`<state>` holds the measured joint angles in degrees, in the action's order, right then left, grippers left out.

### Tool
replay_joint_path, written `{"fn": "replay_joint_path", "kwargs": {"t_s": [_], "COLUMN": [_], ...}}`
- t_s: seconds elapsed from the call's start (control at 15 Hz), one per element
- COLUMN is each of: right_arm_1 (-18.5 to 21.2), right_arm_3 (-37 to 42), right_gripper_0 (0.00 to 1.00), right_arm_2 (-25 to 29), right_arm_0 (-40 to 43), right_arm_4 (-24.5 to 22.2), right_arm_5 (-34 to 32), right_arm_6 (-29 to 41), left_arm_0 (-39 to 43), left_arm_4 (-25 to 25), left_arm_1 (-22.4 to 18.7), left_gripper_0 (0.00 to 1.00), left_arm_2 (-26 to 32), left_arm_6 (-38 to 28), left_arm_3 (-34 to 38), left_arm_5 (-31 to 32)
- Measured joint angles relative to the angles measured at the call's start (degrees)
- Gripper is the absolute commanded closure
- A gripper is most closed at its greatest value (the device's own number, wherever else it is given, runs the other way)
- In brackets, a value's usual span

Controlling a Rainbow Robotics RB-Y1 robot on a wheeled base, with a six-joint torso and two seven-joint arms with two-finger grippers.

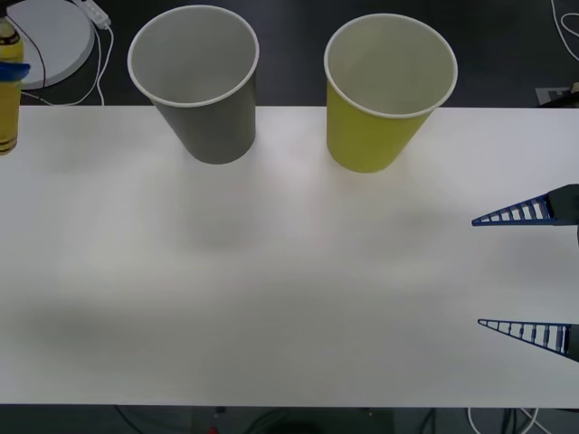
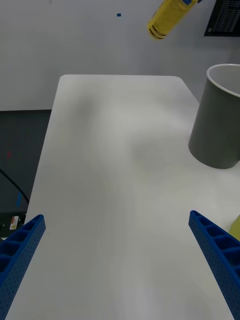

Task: Put the can into the green bin and the plastic bottle into the gray bin

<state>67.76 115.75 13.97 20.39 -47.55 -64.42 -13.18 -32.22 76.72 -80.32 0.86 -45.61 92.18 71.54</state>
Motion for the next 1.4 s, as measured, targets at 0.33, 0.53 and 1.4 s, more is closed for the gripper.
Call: {"fn": "replay_joint_path", "kwargs": {"t_s": [0.33,0.53,1.4], "right_arm_1": [0.0,0.0,0.0], "right_arm_3": [0.0,0.0,0.0], "right_gripper_0": [0.0,0.0,0.0], "right_arm_2": [0.0,0.0,0.0], "right_arm_0": [0.0,0.0,0.0], "right_arm_4": [0.0,0.0,0.0], "right_arm_5": [0.0,0.0,0.0], "right_arm_6": [0.0,0.0,0.0], "left_arm_0": [-10.79,-18.53,-44.82], "left_arm_4": [1.29,2.49,14.04], "left_arm_1": [3.03,3.95,18.0], "left_gripper_0": [1.0,1.0,1.0], "left_arm_2": [-7.21,-13.59,-24.86], "left_arm_6": [-0.85,-1.41,-2.3], "left_arm_3": [-4.68,-7.99,-26.62], "left_arm_5": [-0.03,0.01,8.95]}}
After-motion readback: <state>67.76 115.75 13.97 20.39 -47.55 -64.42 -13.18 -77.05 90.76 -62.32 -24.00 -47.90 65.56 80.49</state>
